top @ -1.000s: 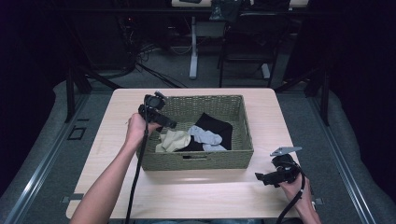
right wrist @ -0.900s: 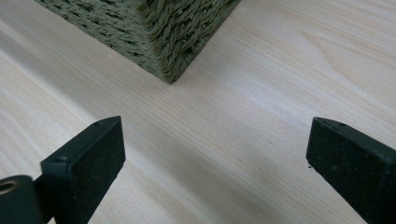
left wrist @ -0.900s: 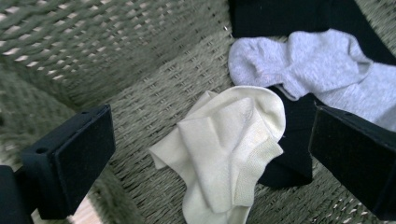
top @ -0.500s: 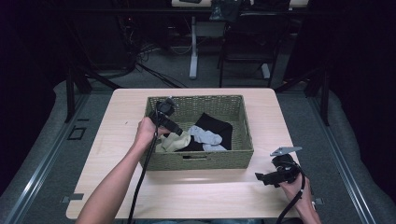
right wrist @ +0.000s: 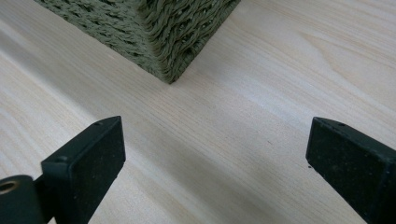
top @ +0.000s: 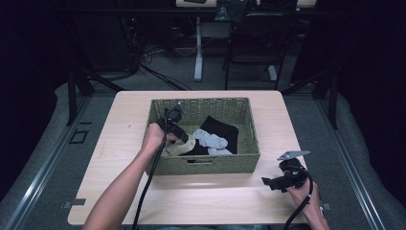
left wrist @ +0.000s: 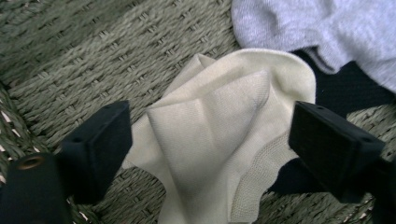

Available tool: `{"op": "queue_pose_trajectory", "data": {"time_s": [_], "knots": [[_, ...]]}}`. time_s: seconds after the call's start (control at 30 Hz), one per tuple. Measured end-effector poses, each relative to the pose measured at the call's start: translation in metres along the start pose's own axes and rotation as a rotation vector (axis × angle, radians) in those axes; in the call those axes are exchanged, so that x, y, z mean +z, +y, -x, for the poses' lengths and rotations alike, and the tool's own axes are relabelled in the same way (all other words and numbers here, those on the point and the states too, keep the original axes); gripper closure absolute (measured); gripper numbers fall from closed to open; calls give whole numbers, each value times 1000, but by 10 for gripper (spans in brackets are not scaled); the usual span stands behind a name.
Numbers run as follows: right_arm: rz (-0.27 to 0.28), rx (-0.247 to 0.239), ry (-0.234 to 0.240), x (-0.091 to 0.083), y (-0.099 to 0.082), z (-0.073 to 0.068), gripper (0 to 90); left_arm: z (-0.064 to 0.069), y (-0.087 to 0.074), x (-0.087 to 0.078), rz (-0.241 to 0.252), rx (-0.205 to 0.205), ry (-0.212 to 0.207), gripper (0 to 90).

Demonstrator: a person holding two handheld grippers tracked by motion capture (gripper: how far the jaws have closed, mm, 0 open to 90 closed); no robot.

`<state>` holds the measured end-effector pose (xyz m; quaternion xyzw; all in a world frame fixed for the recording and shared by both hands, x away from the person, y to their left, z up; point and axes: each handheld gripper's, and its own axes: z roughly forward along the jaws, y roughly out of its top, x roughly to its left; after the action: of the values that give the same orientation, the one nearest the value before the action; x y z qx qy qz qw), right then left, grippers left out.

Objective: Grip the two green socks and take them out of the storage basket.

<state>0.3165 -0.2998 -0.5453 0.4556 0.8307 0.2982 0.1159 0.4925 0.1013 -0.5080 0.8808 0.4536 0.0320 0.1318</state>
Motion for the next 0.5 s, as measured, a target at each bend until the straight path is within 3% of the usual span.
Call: {"op": "queue_pose_trajectory", "data": {"time_s": [0.07,0.3,0.5], "knots": [[0,-1,-1,0,0,0,41,2,0,2,-11,7,0,170],[-1,-1,-2,0,0,0,41,2,-1,7,-37,17,31,411],[-3,-1,-1,0,0,0,42,4,-4,7,-39,46,6,697]]}}
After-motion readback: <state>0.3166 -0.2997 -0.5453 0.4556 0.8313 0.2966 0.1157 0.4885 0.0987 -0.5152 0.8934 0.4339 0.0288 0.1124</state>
